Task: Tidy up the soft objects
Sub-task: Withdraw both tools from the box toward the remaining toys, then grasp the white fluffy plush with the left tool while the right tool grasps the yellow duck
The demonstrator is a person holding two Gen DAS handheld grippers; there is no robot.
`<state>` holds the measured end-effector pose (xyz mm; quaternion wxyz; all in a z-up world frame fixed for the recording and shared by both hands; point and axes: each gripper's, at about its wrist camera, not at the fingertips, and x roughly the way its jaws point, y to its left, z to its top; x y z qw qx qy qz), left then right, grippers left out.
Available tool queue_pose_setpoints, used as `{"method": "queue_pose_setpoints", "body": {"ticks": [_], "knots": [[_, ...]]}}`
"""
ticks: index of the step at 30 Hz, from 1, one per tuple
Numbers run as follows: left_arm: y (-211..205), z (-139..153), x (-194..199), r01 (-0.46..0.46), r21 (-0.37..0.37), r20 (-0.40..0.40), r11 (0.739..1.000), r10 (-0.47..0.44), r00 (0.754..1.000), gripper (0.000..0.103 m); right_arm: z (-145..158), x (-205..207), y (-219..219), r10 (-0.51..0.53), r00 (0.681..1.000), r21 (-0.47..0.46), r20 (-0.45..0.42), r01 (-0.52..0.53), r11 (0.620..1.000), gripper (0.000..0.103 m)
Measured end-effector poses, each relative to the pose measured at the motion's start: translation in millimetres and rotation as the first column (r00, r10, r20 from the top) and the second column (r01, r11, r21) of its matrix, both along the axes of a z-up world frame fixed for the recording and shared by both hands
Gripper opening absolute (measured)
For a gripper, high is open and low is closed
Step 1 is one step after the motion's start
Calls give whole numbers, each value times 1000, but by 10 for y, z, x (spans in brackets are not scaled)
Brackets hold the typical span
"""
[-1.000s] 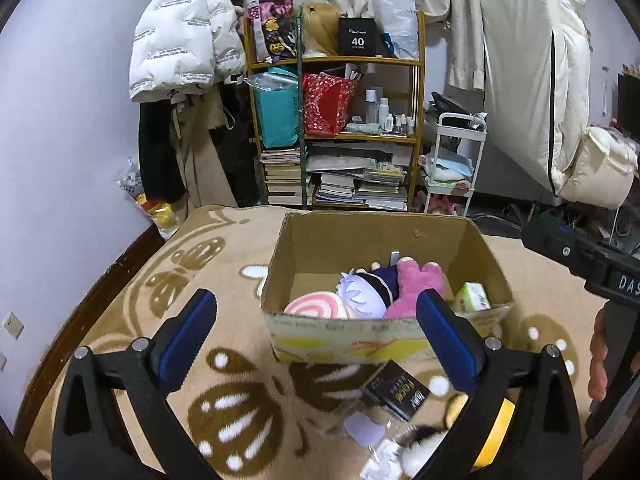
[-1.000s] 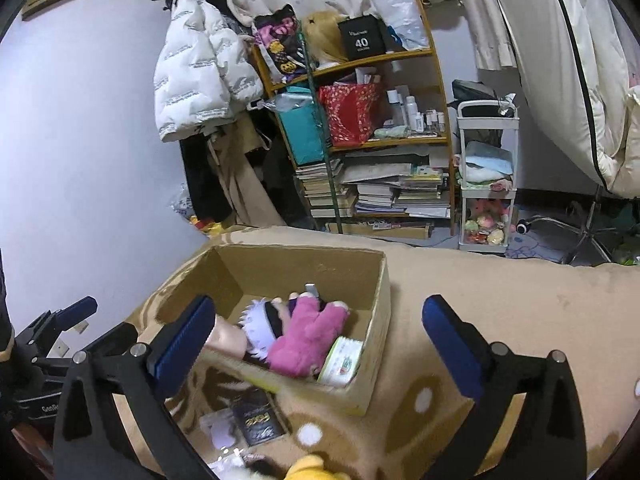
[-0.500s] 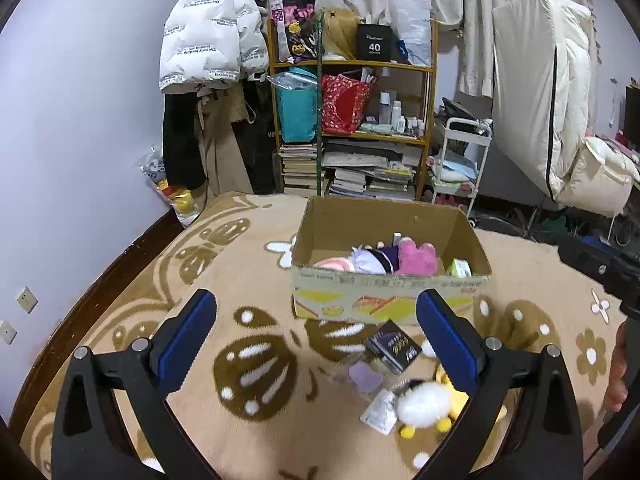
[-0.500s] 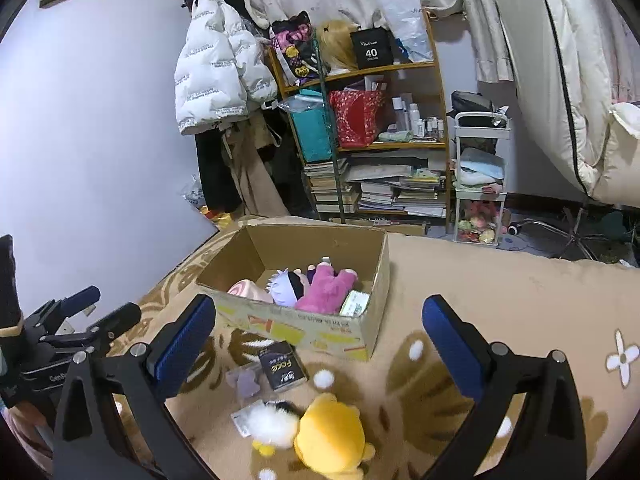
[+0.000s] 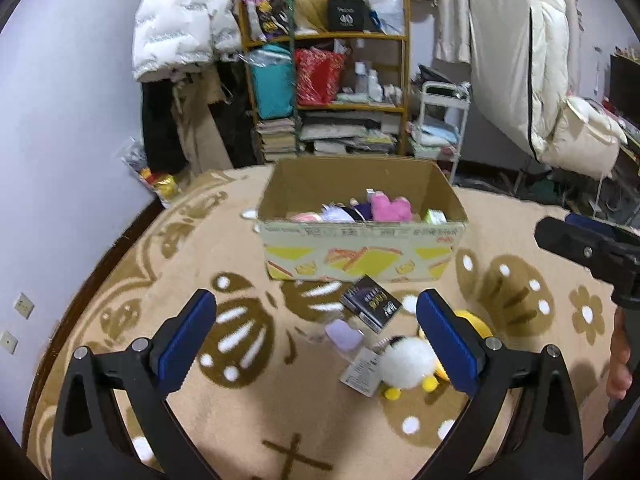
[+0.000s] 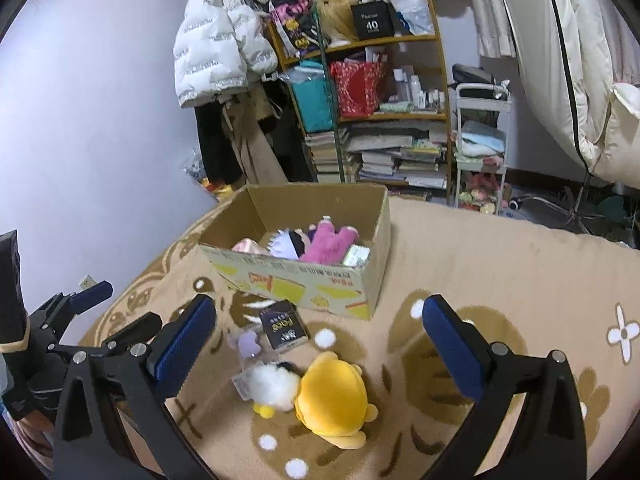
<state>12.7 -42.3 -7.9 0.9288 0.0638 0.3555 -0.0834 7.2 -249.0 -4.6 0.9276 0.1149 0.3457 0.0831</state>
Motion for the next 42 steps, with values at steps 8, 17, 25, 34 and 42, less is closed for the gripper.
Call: {"method": "queue_pose_setpoints", "body": {"ticks": [8,17,25,34,42], "knots": [[-75,-264,111,16,-29,-66,999,-18,998,99,-275,150,-53,-3,993,27,-116,6,1000,103],[-213,-505,270,42,-11,-140,999,-43,989,99,-582,279,18,-9,978,37,-209,17,999,103],[-271,-666,380,46,-28,-208,999,-51,977,99,-841,345,71,-15,958,75,-286,38,996,103],[-401,-813,393,83,-18,-254,996,-85,963,99,-1006,420,-18,-27,933,111,-359,71,991,101],[-533,-942,424,122,1,-298,993,-116,947,99,-1133,438,-50,-31,905,112,-425,87,990,96]]}}
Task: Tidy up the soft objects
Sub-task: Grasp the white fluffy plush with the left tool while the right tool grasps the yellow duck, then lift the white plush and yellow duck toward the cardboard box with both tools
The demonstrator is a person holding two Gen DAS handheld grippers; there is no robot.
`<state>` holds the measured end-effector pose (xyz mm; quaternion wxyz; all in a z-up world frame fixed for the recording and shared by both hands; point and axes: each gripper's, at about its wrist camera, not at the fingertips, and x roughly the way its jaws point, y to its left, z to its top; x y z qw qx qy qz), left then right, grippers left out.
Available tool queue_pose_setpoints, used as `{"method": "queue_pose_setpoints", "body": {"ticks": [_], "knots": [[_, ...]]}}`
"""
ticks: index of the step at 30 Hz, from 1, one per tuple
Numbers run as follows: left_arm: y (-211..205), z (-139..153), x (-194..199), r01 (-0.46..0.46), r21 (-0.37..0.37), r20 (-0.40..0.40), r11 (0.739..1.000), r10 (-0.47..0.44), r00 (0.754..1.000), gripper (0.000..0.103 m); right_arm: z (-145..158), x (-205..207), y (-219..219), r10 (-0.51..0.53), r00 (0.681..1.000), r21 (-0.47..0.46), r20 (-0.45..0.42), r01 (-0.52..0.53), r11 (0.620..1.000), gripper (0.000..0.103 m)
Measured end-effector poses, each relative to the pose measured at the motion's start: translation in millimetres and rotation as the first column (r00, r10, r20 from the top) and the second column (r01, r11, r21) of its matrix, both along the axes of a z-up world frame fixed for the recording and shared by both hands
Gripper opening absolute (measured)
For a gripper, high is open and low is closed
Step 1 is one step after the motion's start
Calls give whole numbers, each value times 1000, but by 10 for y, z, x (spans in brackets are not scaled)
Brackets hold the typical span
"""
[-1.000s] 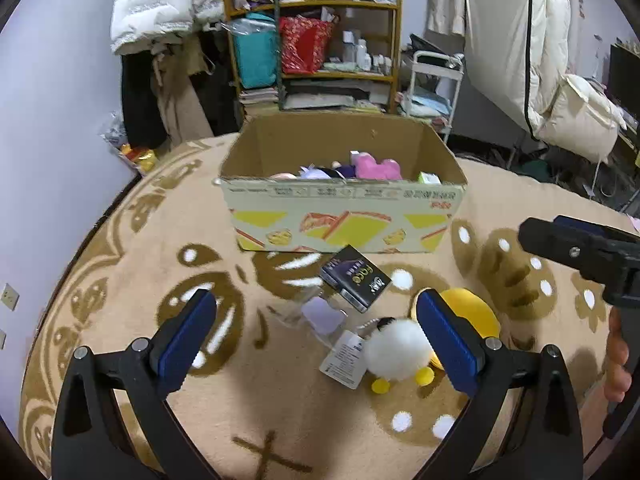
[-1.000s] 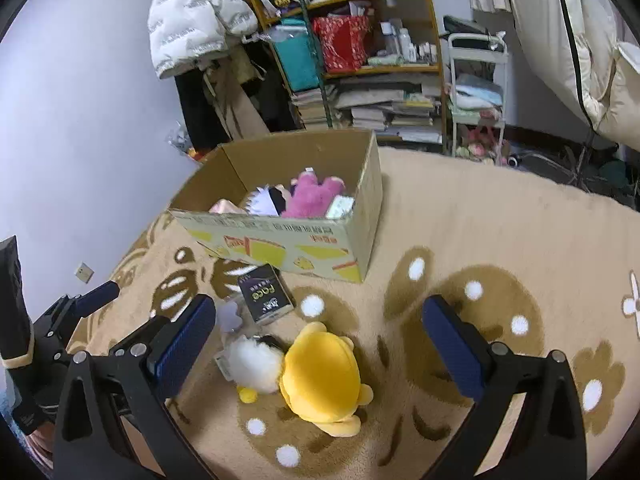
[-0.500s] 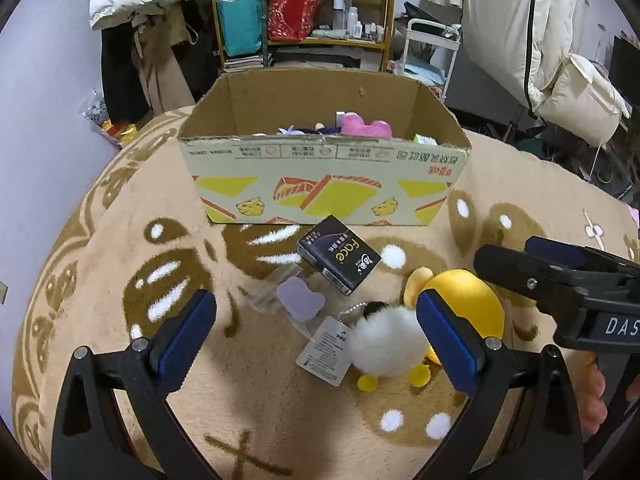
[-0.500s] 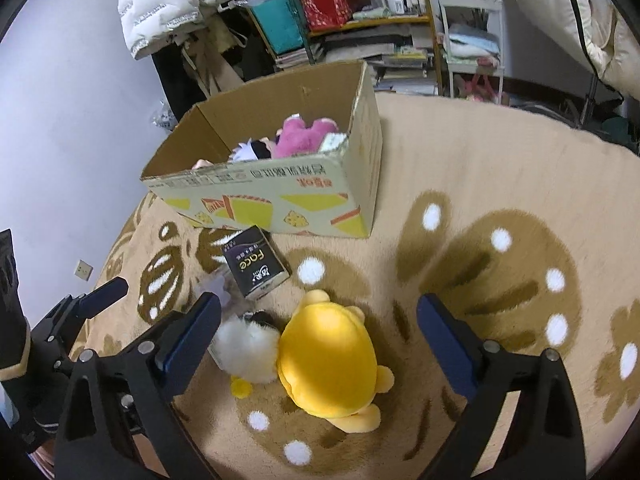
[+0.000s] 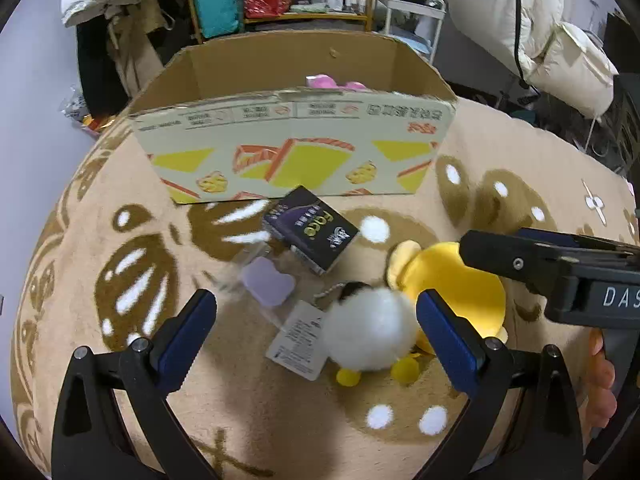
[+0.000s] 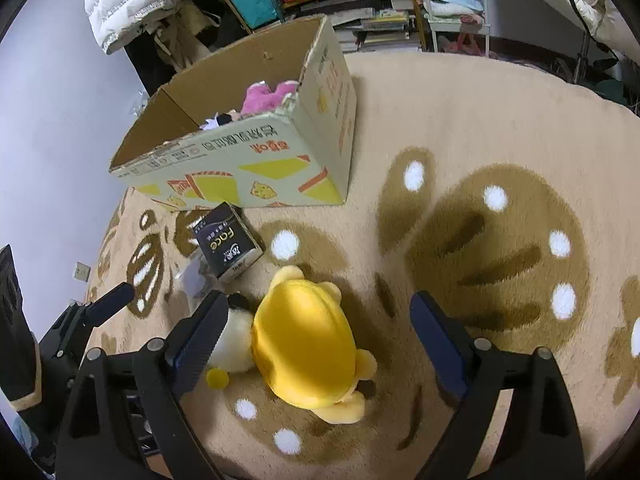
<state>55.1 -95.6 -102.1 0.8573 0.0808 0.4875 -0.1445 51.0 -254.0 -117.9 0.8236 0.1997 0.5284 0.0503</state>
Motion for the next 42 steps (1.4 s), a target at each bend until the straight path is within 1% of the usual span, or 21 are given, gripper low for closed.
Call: {"method": "queue_pose_setpoints", "body": {"ticks": [4,9,11,13,16,18,19,21,22,23,24,25,26,28,31,34,36,39,41,42], "knots": [[-76,-59,18,27,25,-10,999,-27,1000,99,-40,19,3,4,1000,21,-19,-4,1000,96],[-135,-139,46,25,47,-25,999,-24,999,99,-131,42,10,10,998,26,-61,-9,1000,96],[-175,-193,58,31,56,-41,998,-29,999,99,-180,63,22,14,996,31,-88,-11,999,92],[-204,-245,56,45,54,-65,998,-41,997,99,-231,79,37,21,993,40,-112,-16,999,82],[-259,-314,39,68,64,-92,996,-62,994,90,-310,104,100,50,989,62,-139,-42,997,77],[-283,-356,39,71,69,-109,995,-63,992,80,-357,115,143,67,986,68,-153,-57,996,71],[-287,-377,36,68,64,-117,996,-60,991,76,-385,117,150,68,984,74,-165,-57,996,71],[-296,-403,23,72,48,-127,996,-66,990,60,-432,118,174,73,980,81,-187,-58,995,69],[-303,-408,14,77,44,-128,996,-71,989,57,-439,116,188,75,979,79,-189,-61,995,65],[-312,-409,-1,83,45,-123,996,-77,989,51,-439,113,198,76,979,73,-188,-64,995,63],[-319,-410,-18,90,45,-120,995,-84,989,45,-435,111,207,77,980,72,-184,-65,995,61],[-331,-408,-32,96,45,-116,994,-90,989,43,-428,106,211,78,981,77,-179,-65,995,55],[-336,-399,-47,99,52,-105,994,-93,990,39,-421,102,210,77,982,87,-173,-63,994,52],[-354,-389,-67,105,63,-94,993,-99,991,38,-416,100,214,75,983,101,-165,-59,993,47],[-364,-360,-85,109,67,-74,992,-104,992,36,-381,101,198,70,986,98,-148,-56,994,43],[-339,-265,-104,93,65,-28,994,-92,995,36,-271,85,135,46,994,84,-102,-38,996,43],[-280,-177,-141,79,65,11,995,-80,997,36,-177,59,72,26,998,90,-61,-21,996,42],[-207,-1,-195,50,63,90,997,-55,994,36,-1,15,-1,-4,1000,100,21,2,995,42],[-174,112,-210,35,101,135,994,-49,990,36,107,-12,-41,-28,997,119,78,18,993,42],[-157,197,-234,27,121,175,992,-48,983,33,152,-23,-59,-36,994,139,101,22,990,41]]}}
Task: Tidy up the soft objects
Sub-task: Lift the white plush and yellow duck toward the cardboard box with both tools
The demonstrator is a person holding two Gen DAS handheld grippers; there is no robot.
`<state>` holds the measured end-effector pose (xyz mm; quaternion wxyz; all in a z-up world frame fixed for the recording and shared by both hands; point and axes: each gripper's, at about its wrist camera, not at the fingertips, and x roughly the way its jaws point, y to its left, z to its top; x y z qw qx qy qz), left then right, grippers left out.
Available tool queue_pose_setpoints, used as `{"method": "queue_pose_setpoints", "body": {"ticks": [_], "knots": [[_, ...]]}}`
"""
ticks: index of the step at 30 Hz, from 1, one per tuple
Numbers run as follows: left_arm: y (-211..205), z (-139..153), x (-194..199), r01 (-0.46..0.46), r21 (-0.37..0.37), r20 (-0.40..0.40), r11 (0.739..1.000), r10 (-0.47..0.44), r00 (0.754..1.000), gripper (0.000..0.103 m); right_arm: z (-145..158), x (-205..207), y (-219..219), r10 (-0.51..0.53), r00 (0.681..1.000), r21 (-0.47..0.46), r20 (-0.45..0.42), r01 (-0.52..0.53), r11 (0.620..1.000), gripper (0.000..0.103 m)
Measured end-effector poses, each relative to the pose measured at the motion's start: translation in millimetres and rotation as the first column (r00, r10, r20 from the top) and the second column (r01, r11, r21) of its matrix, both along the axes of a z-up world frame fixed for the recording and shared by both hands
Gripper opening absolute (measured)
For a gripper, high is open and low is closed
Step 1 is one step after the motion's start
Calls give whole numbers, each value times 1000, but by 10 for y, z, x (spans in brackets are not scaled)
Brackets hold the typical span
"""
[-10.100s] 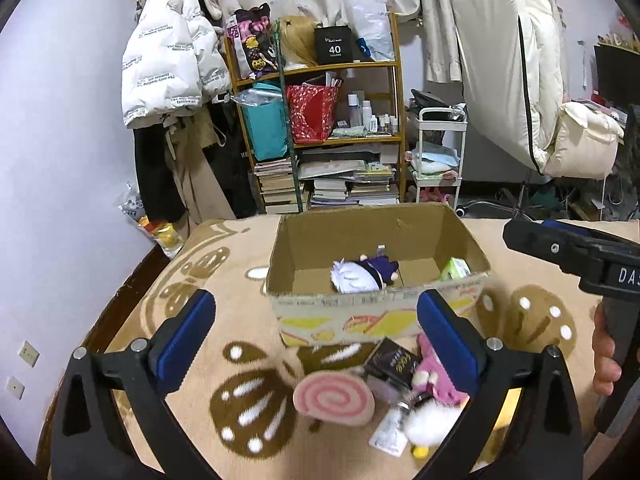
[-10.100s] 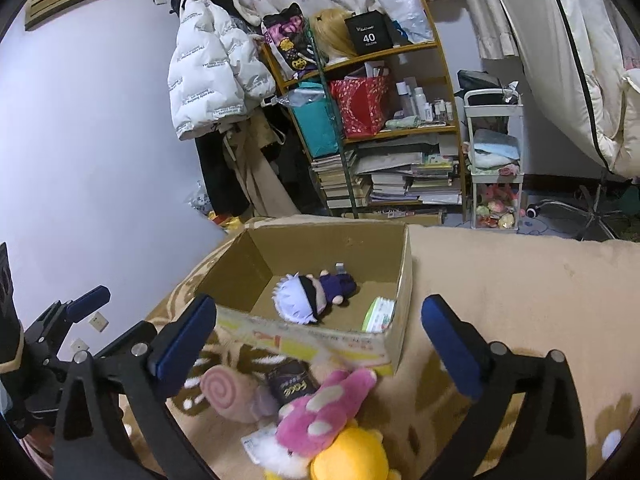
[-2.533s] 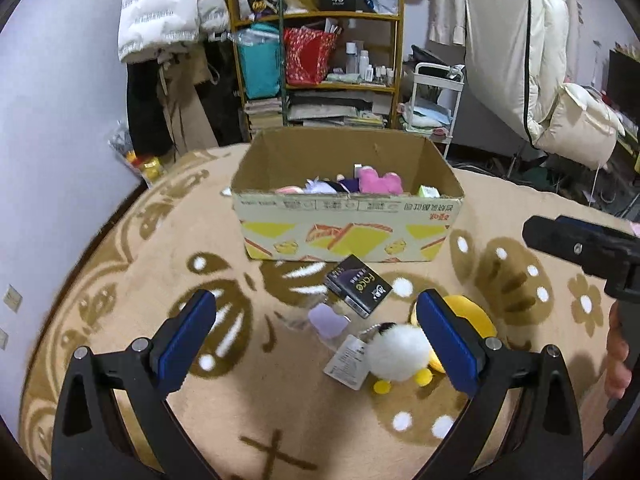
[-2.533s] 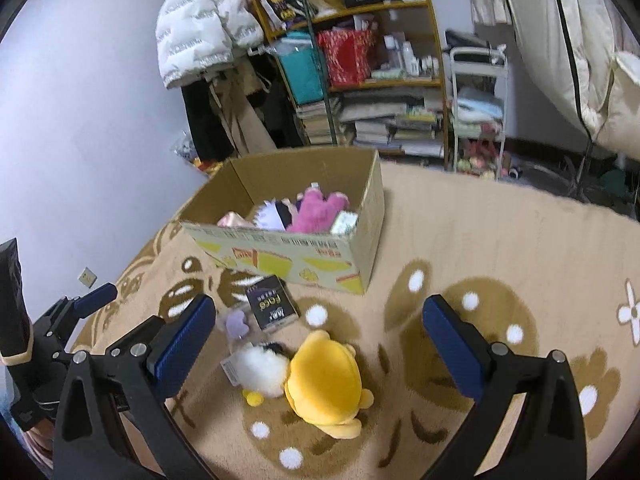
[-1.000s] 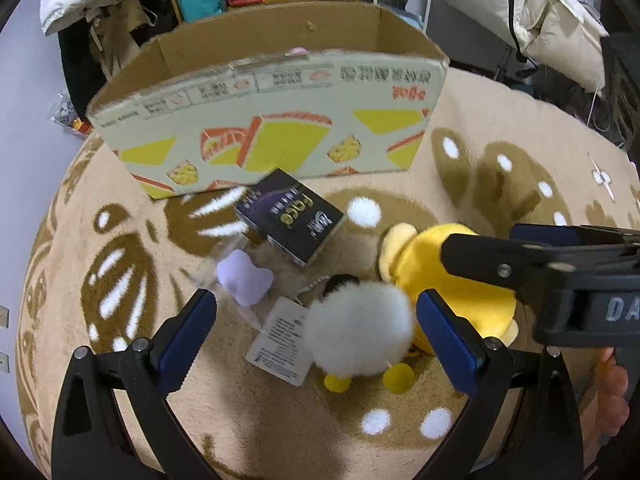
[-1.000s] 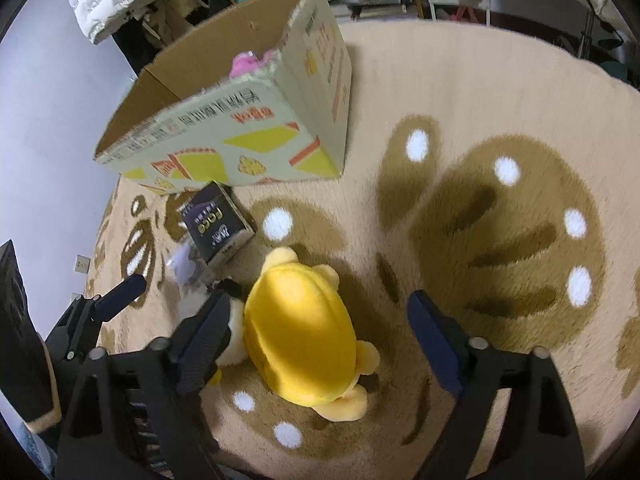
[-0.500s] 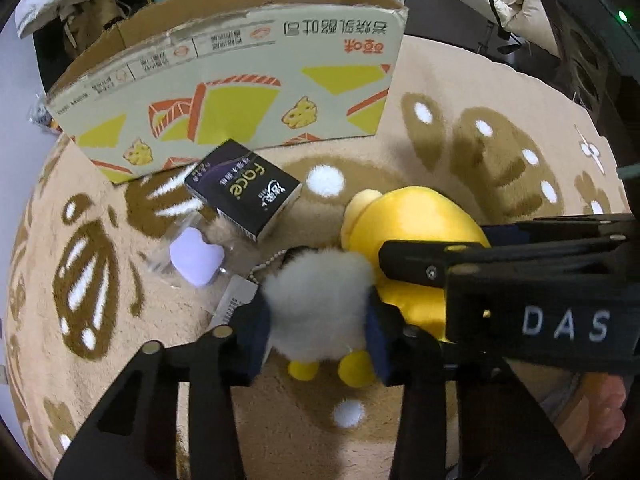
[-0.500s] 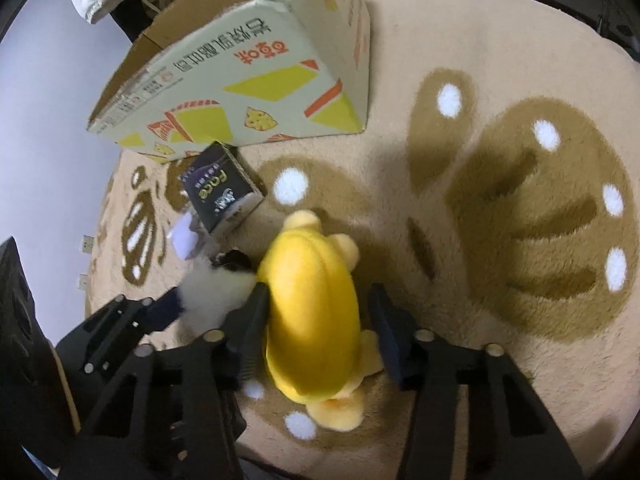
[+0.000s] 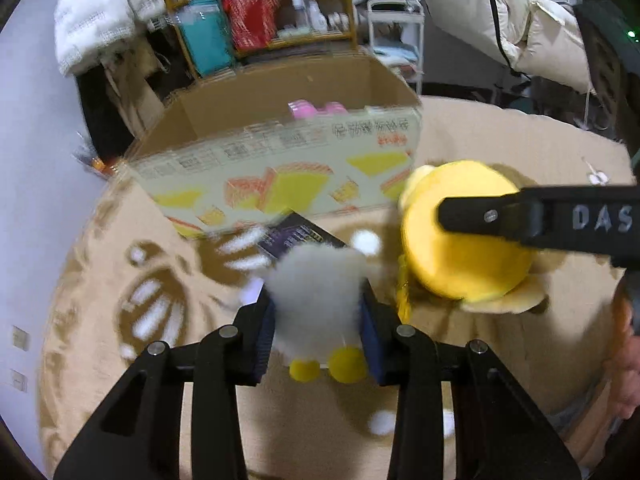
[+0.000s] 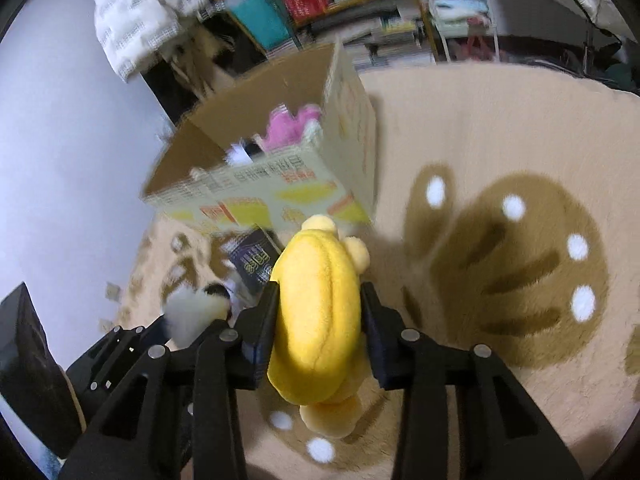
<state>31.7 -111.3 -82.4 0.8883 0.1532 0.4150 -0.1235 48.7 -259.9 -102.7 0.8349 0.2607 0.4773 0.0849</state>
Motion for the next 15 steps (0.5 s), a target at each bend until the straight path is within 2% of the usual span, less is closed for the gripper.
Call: {"method": "queue_pose_setpoints", "body": {"ticks": [3,7,11,15], "knots": [[64,208,-42,-7,1,84,1000,7,996,33,176,-50,-35,-10,997,3,82,10,1000,41],[217,443,-65,-8,-66,138,998,18,990,29,499,-77,-36,10,982,-35,190,-3,999,41],[319,461,32,-15,-118,95,993,26,995,28,667,-103,-68,6,969,-47,247,6,999,41],[311,320,103,-20,-167,-2,986,20,1000,31,641,-126,-102,-10,970,-58,242,25,998,41]]}}
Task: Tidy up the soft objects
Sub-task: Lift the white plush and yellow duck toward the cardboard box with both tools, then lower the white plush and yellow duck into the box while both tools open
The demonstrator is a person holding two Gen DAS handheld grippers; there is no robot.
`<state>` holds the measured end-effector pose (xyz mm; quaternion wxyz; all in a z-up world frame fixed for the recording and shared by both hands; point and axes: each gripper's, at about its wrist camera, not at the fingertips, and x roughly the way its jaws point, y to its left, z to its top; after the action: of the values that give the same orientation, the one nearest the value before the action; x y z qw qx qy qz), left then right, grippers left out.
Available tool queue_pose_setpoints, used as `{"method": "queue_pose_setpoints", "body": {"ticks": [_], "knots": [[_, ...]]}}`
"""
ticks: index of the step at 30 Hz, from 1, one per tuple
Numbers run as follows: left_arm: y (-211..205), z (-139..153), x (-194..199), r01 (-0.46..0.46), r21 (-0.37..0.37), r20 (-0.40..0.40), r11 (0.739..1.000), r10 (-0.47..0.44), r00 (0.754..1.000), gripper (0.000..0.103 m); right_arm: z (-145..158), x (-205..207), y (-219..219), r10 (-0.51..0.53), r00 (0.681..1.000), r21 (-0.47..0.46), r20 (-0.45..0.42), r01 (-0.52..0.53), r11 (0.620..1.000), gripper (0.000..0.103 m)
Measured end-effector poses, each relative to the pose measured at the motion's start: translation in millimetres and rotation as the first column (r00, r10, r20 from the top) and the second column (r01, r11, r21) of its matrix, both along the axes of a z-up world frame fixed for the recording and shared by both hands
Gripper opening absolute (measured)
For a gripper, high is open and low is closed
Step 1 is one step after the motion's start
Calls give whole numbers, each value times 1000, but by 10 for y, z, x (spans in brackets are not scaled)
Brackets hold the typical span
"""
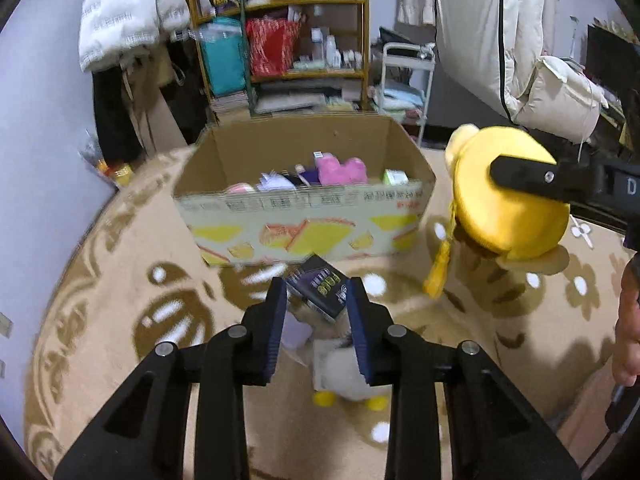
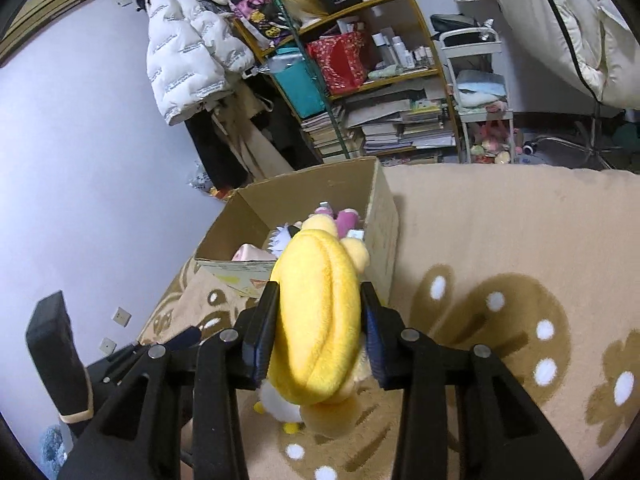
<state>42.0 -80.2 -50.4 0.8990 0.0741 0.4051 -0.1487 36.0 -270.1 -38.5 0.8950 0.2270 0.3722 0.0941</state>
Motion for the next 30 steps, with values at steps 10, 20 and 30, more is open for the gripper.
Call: {"method": "queue_pose_setpoints", "body": {"ticks": [10,20,30], "knots": [[-178,-501,131,27,-10,-205,1000,-28,978,67,-110,-29,-56,0,999,9,-46,0,1000,41],[-365,-999,210,66,79,-373,995,-32,927,42,-176,3,-49,11,997,20,-79,-9,1000,41],[-310,-972,110,41,40,-353,998,-25,935,25,-211,-25,-33,17,997,8,-75,-17,1000,41]]}}
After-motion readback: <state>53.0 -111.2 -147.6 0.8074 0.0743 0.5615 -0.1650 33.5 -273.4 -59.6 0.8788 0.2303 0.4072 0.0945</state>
